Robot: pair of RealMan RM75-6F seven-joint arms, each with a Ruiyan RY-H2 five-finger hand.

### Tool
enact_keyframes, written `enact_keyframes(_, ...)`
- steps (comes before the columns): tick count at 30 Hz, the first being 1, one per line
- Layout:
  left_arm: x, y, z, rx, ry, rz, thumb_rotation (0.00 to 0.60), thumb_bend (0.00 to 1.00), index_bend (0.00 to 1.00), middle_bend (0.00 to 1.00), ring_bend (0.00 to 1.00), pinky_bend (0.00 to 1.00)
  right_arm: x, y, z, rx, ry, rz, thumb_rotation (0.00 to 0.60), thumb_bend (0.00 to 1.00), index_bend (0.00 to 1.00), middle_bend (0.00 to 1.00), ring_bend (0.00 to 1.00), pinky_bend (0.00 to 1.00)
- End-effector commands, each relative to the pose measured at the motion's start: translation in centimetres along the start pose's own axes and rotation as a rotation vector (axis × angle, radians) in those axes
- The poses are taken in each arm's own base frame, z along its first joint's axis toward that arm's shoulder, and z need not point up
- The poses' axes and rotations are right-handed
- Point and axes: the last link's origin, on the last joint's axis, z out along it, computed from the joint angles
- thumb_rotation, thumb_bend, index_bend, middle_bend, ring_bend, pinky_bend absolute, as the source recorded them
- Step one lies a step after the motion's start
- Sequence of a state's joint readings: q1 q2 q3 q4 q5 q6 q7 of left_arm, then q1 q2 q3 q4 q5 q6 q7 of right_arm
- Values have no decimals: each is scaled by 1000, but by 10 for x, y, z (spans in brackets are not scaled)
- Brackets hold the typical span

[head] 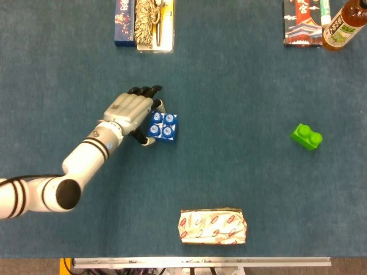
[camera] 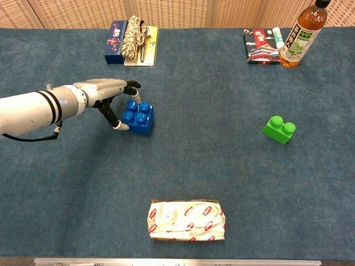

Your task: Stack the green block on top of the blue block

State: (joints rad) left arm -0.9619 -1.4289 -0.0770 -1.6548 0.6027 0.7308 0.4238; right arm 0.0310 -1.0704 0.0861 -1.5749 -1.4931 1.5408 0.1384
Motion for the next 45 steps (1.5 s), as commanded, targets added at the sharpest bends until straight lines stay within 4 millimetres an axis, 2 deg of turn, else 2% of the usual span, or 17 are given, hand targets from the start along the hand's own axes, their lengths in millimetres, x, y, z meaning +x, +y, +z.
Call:
enact_keyframes(1, 1, 14, 8, 24, -1, -3, 600, 228, 452, 0, 0, 60, 0, 0, 0, 0, 0, 2, 600, 256, 393, 351, 251, 283)
enact_keyframes(16, 13, 50, 14, 96, 66, -27, 600, 228, 475, 0, 0, 61, 1, 1, -1, 0, -1, 8, 600, 256, 393, 351, 251, 283)
enact_keyframes(32, 11, 82, 28, 146, 77, 6, 600, 228, 480, 0, 0, 60, 1, 1, 0, -3, -8, 7, 600, 255, 393, 351, 251, 283)
enact_keyframes(45, 3, 89, 36, 170, 49, -24, 600, 228, 488, 0, 0, 60, 0, 1, 0, -2, -9, 10, 600, 256, 393, 351, 251, 283)
